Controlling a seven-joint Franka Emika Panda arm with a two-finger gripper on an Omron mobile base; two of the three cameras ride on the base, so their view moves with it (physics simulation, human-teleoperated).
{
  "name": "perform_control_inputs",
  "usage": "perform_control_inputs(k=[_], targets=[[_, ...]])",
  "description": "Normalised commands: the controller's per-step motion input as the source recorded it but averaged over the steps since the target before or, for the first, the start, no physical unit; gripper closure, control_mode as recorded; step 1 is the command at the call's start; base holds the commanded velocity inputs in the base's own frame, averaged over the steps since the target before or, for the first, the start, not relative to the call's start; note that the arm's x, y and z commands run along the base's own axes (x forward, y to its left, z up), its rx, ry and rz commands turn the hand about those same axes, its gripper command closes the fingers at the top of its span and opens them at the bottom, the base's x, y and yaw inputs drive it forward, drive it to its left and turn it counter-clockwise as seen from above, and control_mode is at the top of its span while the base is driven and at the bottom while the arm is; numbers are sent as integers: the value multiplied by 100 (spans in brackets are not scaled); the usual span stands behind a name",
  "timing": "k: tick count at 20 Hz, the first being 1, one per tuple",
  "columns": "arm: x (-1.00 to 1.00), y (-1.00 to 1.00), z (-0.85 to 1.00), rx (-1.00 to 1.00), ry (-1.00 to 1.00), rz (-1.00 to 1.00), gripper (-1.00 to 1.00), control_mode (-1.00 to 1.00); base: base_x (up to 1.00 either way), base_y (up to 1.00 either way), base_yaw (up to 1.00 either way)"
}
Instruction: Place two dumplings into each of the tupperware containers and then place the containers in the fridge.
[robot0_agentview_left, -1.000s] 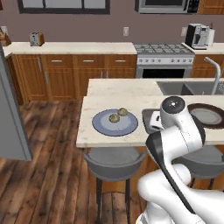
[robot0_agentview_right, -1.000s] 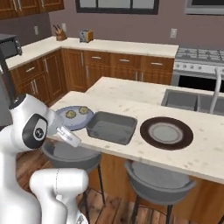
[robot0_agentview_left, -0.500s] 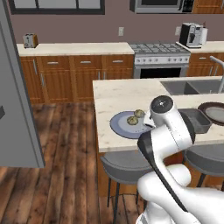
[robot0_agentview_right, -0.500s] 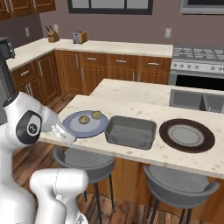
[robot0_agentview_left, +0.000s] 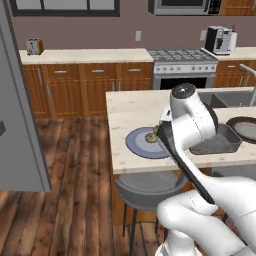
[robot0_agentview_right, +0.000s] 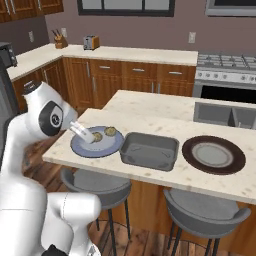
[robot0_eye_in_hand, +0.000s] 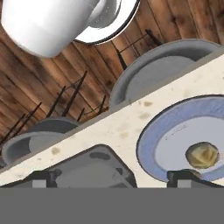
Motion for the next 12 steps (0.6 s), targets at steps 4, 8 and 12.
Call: perform_control_inputs(k=[4,8,12], targets=[[51,6,-5,6,8,35,-100,-100,0,0,0],[55,16,-38,8,0,30,-100,-100,0,0,0],[45,26,-59,7,0,11,-100,-100,0,0,0]])
